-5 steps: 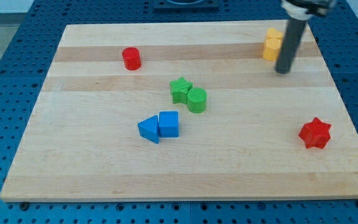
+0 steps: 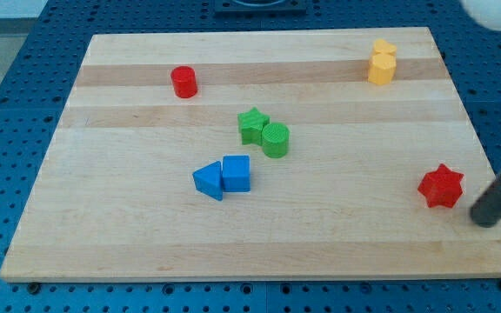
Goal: Place red star to the vertical top of the green star
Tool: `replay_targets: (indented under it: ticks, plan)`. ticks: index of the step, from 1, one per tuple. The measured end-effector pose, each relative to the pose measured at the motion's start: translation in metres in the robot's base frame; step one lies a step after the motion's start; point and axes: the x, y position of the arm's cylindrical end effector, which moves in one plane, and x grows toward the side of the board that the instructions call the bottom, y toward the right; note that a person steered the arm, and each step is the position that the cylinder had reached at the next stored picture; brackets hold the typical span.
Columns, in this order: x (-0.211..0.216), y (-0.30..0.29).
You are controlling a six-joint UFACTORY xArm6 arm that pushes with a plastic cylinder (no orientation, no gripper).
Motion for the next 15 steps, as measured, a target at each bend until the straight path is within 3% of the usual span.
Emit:
replay_targets:
  ticks: [1, 3, 5, 7, 9, 11, 12, 14, 15]
  plan:
    - [-0.010, -0.044]
    - [-0.052, -0.050]
    - [0.000, -0.018]
    - [-0.051, -0.006]
    - [-0.127, -0.061]
    - [-0.175, -0.105]
    - [-0.176, -0.109]
    - [-0.158, -0.062]
    - [-0.171, -0.059]
